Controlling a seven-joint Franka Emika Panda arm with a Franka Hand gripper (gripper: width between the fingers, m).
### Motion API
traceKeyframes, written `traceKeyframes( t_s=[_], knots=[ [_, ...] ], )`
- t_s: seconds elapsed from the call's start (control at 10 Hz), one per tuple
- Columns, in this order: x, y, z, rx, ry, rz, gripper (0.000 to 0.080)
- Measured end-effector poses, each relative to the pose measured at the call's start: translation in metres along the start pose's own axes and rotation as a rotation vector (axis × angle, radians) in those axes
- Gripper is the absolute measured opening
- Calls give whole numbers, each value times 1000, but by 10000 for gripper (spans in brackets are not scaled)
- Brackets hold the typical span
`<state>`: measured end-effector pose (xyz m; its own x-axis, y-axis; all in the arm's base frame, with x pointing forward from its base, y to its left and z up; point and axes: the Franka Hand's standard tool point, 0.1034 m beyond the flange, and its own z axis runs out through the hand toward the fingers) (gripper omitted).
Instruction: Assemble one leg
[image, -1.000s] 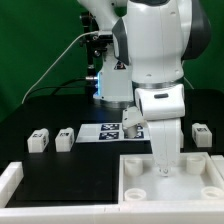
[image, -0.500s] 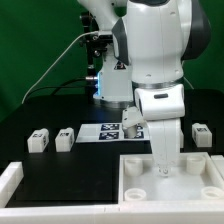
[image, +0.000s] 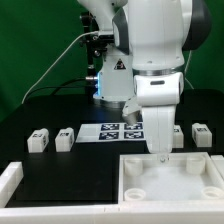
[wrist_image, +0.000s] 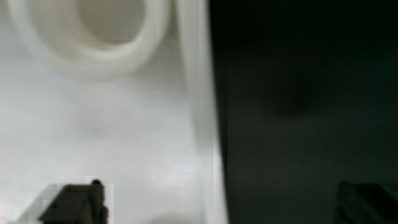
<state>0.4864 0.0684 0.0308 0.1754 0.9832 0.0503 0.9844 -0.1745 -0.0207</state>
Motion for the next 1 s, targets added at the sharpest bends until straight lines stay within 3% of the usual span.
traceKeyframes(
  t_s=[0.2, 0.3, 0.7, 0.8, 1.0],
  knots=[
    [17, -14, -11, -7, 0, 260, 648],
    [26, -23, -12, 3, -3, 420, 648],
    [85, -45, -20, 23, 2, 1025, 648],
    [94, -46, -21, 26, 9, 1130, 648],
    [90, -46, -20, 34, 10, 1158, 648]
  ],
)
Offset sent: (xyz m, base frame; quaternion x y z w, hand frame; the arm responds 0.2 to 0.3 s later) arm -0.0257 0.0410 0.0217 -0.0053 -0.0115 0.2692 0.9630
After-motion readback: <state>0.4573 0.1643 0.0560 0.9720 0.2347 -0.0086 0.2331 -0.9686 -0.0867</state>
